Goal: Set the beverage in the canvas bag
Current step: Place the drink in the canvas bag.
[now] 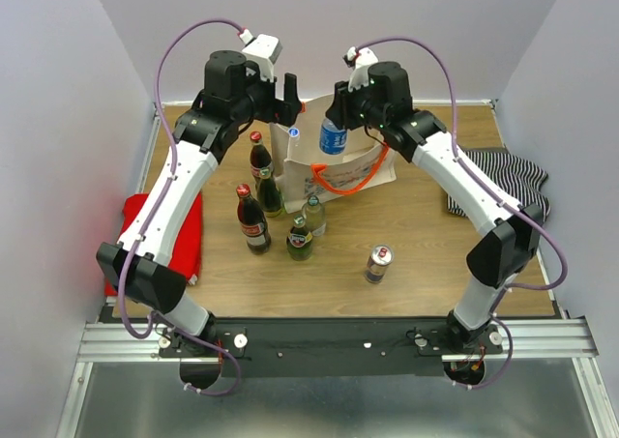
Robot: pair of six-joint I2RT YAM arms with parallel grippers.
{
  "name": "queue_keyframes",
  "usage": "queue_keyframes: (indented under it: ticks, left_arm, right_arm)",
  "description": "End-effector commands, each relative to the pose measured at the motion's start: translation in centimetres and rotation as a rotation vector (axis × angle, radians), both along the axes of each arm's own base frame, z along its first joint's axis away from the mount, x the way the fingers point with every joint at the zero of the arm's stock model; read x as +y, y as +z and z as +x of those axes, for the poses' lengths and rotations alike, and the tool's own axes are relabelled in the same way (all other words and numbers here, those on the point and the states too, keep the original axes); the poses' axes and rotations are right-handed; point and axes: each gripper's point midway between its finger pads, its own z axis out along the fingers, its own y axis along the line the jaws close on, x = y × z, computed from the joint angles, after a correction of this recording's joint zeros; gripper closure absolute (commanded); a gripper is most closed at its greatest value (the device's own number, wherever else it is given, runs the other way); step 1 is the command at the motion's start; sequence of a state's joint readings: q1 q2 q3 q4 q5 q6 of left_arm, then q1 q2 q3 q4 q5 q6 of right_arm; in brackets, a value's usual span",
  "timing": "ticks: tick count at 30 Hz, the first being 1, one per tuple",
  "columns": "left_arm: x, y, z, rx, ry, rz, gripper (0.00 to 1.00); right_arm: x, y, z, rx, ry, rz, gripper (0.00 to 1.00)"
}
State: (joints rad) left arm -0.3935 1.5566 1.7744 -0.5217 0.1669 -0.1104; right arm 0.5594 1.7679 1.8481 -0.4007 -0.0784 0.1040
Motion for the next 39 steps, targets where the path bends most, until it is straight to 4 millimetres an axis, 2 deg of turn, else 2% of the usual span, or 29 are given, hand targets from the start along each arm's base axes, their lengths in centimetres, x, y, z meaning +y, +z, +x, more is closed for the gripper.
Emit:
queue_keyframes:
  ticks: [1,8,10,11,12,17,23,31,39]
  left_arm:
    - [1.8,-1.7,1.3,0.096,0.096,-0.03,0.01]
    - [1.8,-4.4,2.8,0.174,0.109,-0.006,0.01]
    - [1.9,-4.8,3.1,0.183,0.12,-0.004,0.01]
    - [2.0,-5.0,3.3,0.188,0.123,-0.004,0.01]
    - [2.2,-5.1,3.5,0.192,0.13,-0.004,0.01]
    - [3.4,-5.8,4.3,0.217,0.178,-0.012,0.01]
    - [4.4,-6.7,5.2,0.247,0.206,-0.009,0.01]
    - [4.2,-8.8,5.6,0.285,0.189,0.019,0.08]
    - [4.6,-10.4,5.8,0.312,0.199,0.033,0.09]
  right_arm:
    - [-1.0,10.1,-0.5,-0.305,-0.058,0.175,0.99]
    - [0.5,9.1,-0.3,-0.323,-0.055,0.18,0.99]
    - [1.0,9.0,-0.4,-0.329,-0.058,0.183,0.99]
    - [1.3,8.1,-0.2,-0.319,-0.058,0.166,0.99]
    - [1.8,8.8,-0.5,-0.347,-0.052,0.184,0.99]
    - [2.8,7.7,-0.6,-0.357,-0.064,0.158,0.99]
    - [4.4,6.9,-1.5,-0.351,-0.041,0.154,0.99]
    - [6.1,6.2,-2.8,-0.334,-0.011,0.157,0.99]
    - [7.4,4.5,-3.9,-0.296,0.022,0.154,0.99]
